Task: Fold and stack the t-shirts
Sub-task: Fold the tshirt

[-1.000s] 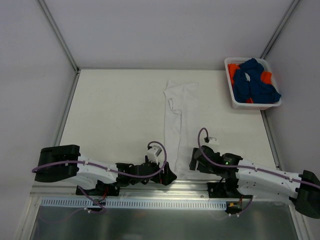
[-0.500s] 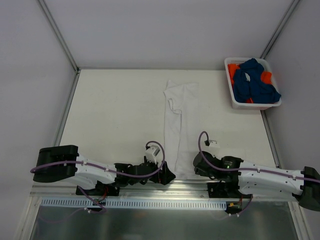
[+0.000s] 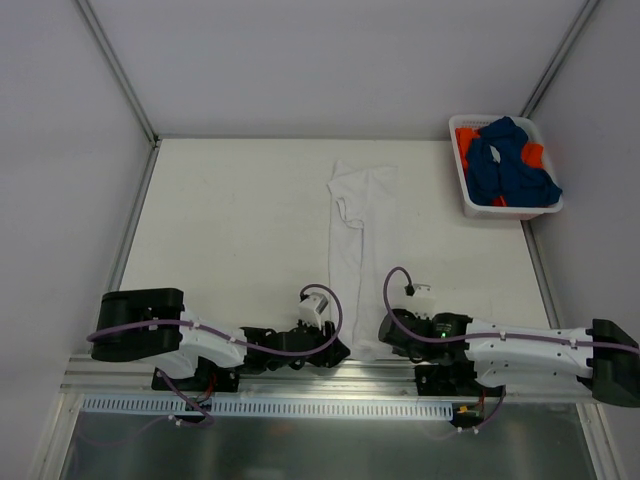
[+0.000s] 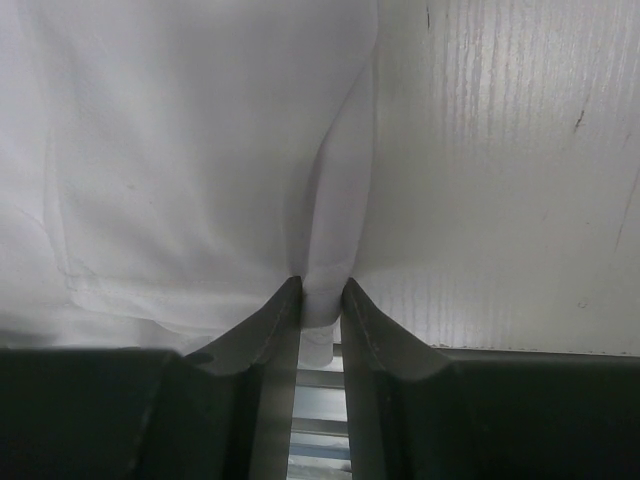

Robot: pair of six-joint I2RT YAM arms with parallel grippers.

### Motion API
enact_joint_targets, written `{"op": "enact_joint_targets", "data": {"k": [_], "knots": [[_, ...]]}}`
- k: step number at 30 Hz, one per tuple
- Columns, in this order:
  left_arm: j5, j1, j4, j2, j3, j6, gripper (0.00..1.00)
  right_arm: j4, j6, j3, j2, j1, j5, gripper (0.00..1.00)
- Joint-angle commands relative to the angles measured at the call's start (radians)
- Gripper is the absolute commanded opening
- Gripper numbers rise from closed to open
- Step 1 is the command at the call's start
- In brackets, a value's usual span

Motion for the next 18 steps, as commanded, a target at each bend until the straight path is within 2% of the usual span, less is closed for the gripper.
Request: {"op": "enact_joint_targets", "data": {"k": [1, 5, 8, 9, 10, 15, 18], "knots": [[0.026, -0.009, 0.064, 0.043, 0.017, -0.007, 0.47, -0.011, 0.025, 0.056, 0.039, 0.014, 0.032, 0.25], [0.03, -0.009, 0.072, 0.057, 0.018, -0.01, 0.46, 0.001, 0.026, 0.061, 0.068, 0.017, 0.03, 0.24], [0.026, -0.009, 0.048, 0.052, 0.023, -0.011, 0.24, 0.015, 0.023, 0.06, 0.078, 0.019, 0.027, 0.1], [0.023, -0.009, 0.035, 0.046, 0.032, -0.01, 0.17, 0.018, 0.023, 0.06, 0.082, 0.019, 0.026, 0.02], [0.018, -0.009, 0.023, 0.045, 0.037, -0.011, 0.0, 0.02, 0.023, 0.06, 0.088, 0.019, 0.027, 0.0], [0.004, -0.009, -0.041, 0.045, 0.064, -0.013, 0.0, 0.024, 0.02, 0.061, 0.103, 0.019, 0.027, 0.01], [-0.032, -0.007, -0.136, 0.031, 0.115, 0.007, 0.0, 0.017, 0.005, 0.087, 0.105, 0.019, 0.055, 0.01]]}}
